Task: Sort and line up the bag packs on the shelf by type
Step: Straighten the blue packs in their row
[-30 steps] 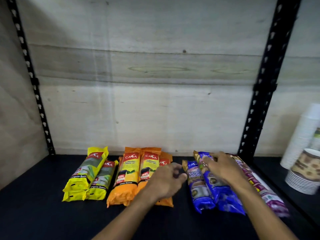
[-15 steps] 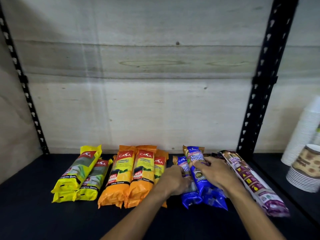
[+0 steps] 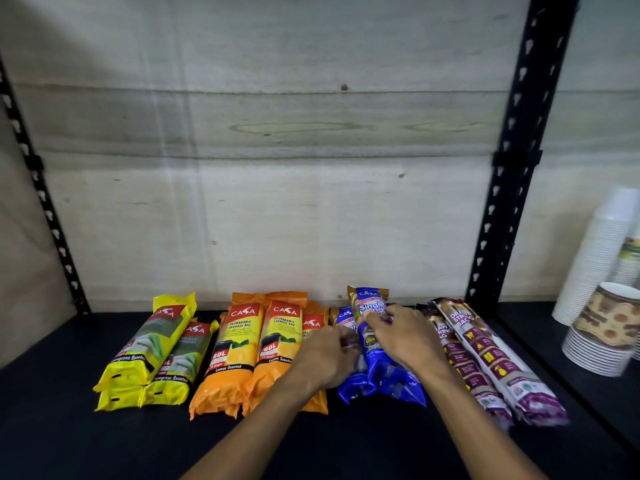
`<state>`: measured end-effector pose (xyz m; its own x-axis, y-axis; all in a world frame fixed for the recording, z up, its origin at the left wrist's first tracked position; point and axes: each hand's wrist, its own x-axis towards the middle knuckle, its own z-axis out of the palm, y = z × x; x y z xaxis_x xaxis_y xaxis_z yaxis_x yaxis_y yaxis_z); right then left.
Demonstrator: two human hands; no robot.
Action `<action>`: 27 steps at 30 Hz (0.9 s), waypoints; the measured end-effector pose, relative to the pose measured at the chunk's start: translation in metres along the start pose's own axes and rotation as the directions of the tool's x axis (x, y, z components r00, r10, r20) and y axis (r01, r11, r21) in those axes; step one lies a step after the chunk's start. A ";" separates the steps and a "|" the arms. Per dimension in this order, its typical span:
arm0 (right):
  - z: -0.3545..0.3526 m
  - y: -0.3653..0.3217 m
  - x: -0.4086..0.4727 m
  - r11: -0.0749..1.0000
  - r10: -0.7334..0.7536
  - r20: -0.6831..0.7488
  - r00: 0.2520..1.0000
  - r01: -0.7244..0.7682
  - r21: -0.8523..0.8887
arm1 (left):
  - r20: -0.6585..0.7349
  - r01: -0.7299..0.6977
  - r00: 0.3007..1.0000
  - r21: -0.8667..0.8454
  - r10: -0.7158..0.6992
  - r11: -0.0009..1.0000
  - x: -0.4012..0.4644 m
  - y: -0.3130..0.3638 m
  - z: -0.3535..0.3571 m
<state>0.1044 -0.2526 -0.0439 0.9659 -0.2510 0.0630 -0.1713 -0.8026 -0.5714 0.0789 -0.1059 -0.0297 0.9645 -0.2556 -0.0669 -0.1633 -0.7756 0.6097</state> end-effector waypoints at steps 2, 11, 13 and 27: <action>0.002 0.001 -0.001 1.000 -0.005 0.040 0.999 0.006 -0.010 | -0.004 0.000 1.000 0.033 0.001 0.999 -0.003 -0.002 -0.001; -0.059 0.041 -0.009 0.994 0.030 -0.247 0.968 -0.055 -0.098 | -0.341 -0.251 0.908 0.020 0.243 0.968 -0.018 0.044 0.006; -0.076 0.064 -0.008 0.986 0.111 -0.236 0.965 -0.137 -0.096 | -0.258 -0.312 0.917 0.010 0.304 0.950 -0.022 0.066 0.026; -0.099 0.129 -0.016 0.949 0.216 0.127 0.968 -0.239 0.205 | 0.062 -0.243 0.970 0.180 0.236 0.953 -0.023 0.107 0.109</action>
<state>0.0481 -0.4057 -0.0374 0.9226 -0.3480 -0.1665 -0.3537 -0.5908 -0.7252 0.0167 -0.2452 -0.0489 0.8840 -0.4666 0.0306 -0.4278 -0.7807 0.4556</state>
